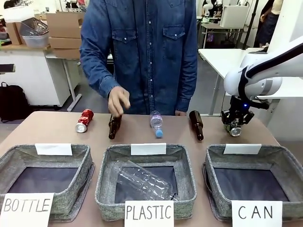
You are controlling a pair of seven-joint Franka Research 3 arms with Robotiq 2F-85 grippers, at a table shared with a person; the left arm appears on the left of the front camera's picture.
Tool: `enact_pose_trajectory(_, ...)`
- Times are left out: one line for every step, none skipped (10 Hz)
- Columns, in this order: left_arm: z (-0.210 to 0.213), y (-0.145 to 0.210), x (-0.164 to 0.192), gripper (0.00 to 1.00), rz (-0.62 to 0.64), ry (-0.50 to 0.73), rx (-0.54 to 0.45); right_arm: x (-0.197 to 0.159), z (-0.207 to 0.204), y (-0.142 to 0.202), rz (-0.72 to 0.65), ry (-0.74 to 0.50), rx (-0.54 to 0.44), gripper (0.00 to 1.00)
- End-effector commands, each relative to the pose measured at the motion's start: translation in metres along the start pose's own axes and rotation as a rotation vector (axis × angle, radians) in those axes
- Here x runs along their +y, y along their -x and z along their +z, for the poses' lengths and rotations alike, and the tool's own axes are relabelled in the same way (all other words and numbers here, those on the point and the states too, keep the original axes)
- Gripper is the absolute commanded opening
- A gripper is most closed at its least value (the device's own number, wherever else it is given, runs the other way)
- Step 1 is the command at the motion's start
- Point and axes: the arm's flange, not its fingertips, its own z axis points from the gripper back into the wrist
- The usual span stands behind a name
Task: Sort the can waste into the basket.
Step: Pick up the can waste from the table and place it in the right Fabric basket.
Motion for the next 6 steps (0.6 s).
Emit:
enact_pose_trajectory(0.000,0.000,-0.001,1.00,-0.022,0.009,0.000,0.002,0.002,-0.005,-0.012,0.012,-0.009,0.00)
enact_pose_trajectory(0.000,0.000,-0.001,1.00,-0.022,0.009,0.000,0.001,0.002,-0.004,-0.013,0.018,-0.011,0.00)
enact_pose_trajectory(0.000,0.000,-0.001,1.00,-0.022,0.009,0.000,-0.002,0.008,0.000,-0.016,0.015,-0.022,0.00)
enact_pose_trajectory(0.000,0.000,-0.001,1.00,-0.022,0.009,0.000,-0.014,0.044,0.019,-0.014,-0.038,-0.101,0.00)
enact_pose_trajectory(0.000,0.000,-0.001,1.00,-0.022,0.009,0.000,-0.026,0.084,0.043,0.001,-0.116,-0.150,0.00)
enact_pose_trajectory(0.000,0.000,-0.001,1.00,-0.022,0.009,0.000,-0.037,0.125,0.074,0.043,-0.129,-0.224,0.00)
